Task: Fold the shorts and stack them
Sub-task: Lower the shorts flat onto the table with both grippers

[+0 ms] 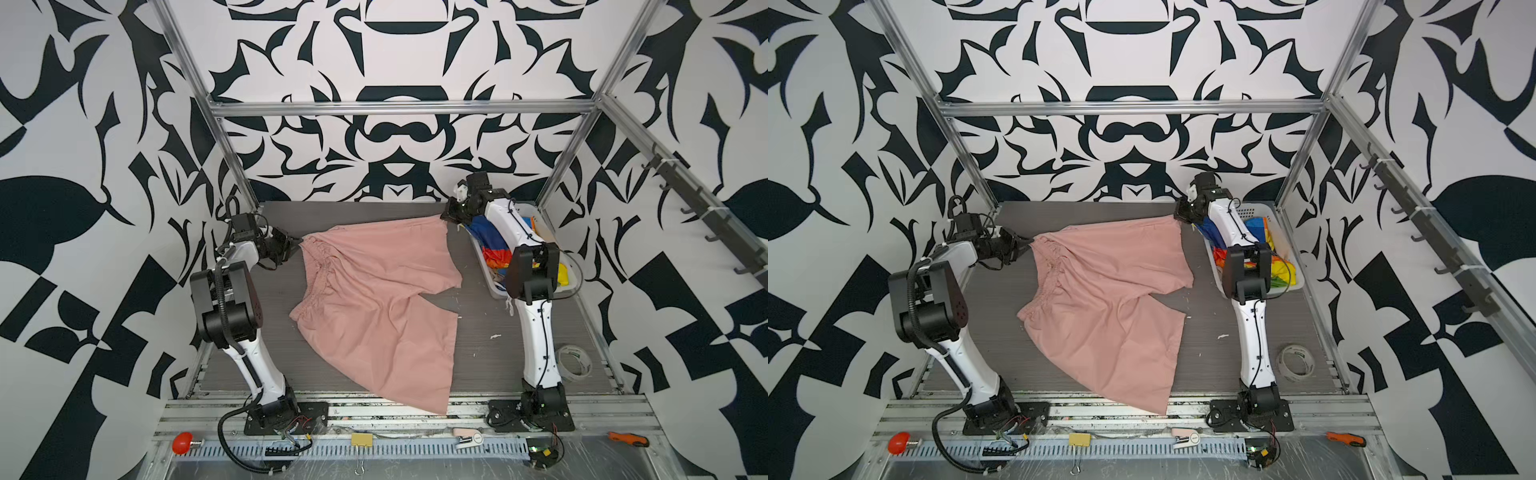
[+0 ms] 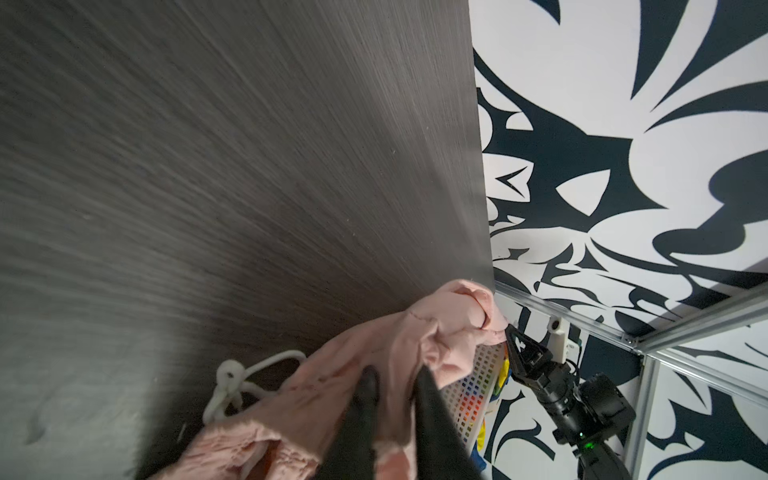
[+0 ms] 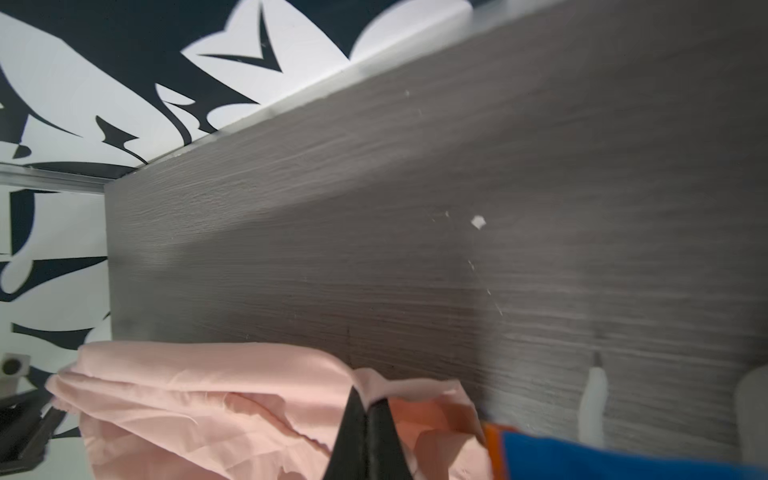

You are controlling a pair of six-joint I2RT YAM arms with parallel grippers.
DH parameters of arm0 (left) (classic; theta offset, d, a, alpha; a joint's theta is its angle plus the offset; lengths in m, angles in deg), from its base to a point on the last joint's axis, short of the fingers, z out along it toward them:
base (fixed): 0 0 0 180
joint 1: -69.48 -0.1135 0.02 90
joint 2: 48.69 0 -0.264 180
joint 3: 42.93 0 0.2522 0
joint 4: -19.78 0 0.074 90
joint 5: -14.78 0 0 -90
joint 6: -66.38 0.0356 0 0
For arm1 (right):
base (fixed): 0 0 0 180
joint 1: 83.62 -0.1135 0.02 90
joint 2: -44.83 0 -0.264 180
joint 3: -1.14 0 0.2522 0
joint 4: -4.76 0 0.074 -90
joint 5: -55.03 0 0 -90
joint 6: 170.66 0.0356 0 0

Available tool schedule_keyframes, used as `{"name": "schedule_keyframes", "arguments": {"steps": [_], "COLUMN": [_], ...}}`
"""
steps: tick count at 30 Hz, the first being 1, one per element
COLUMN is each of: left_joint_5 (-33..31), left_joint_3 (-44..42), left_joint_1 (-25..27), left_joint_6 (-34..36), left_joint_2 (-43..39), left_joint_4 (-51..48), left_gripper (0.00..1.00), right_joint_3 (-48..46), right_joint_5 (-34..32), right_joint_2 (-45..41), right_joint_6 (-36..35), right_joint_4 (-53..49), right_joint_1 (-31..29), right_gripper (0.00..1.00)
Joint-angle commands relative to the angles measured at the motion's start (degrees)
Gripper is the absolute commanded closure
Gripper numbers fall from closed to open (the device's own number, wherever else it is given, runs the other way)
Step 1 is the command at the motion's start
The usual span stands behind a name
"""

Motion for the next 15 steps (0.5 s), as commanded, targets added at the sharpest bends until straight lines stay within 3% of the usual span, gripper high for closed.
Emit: {"name": "schedule_keyframes", "arguments": {"steps": [1, 5, 8, 12, 15], "left_joint_5": [-2.2, -4.6, -4.2, -3.7, -3.6], "left_joint_3": [4.2, 7.4, 3.3, -6.6, -11.9], "left_joint_1": [2.0, 3.3, 4.1, 5.9, 6.6], "left_joint_6": [4.9, 11.3, 12.1, 13.1, 14.6], "left_joint_2": [-3.9, -8.0, -12.3, -16.2, -17.1], "left_joint_4": [-3.3, -14.7, -17.0, -17.1, -17.7], "left_gripper": [0.02, 0.01, 0.00, 0.01, 0.03], "right_joint_3": [0.5, 1.2, 1.5, -2.1, -8.0], "right_joint_5": [-5.2, -4.6, -4.5, -4.7, -4.9], "right_joint_2": [-4.1, -7.8, -11.2, -17.0, -21.0], "right_joint_6": [-3.3, -4.1, -5.4, -6.9, -7.8], "right_joint_4": [0.4, -0.3, -1.9, -1.5, -0.3], "right_joint_1": [1.0, 1.1, 0.6, -1.1, -3.2], "right_gripper": [0.96, 0.72, 0.57, 0.46, 0.44]}}
